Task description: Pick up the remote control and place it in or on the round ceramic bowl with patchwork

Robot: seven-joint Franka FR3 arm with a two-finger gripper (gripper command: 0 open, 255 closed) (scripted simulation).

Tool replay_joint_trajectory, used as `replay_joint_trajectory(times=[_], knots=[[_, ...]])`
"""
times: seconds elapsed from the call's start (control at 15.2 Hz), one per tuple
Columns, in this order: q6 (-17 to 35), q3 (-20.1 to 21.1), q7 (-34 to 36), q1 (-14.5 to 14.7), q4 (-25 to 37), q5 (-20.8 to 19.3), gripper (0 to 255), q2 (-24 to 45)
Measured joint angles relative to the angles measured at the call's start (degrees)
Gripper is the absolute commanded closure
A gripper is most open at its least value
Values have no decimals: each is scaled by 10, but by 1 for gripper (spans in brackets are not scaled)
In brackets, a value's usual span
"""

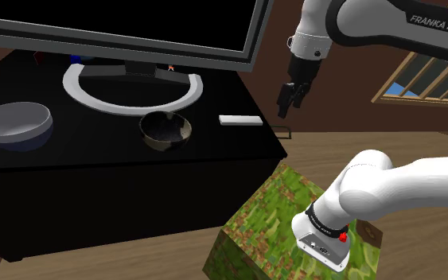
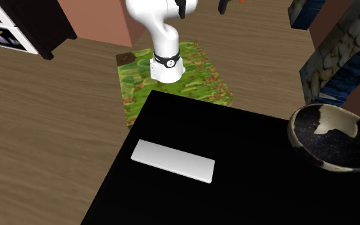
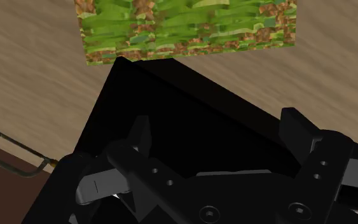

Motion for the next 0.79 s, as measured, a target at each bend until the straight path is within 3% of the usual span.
replay_joint_trajectory(times=[0.2,0.79], knots=[[21,-14,-29,1,-15,-12,0,3],[191,-109,-233,15,-68,-81,0,86]])
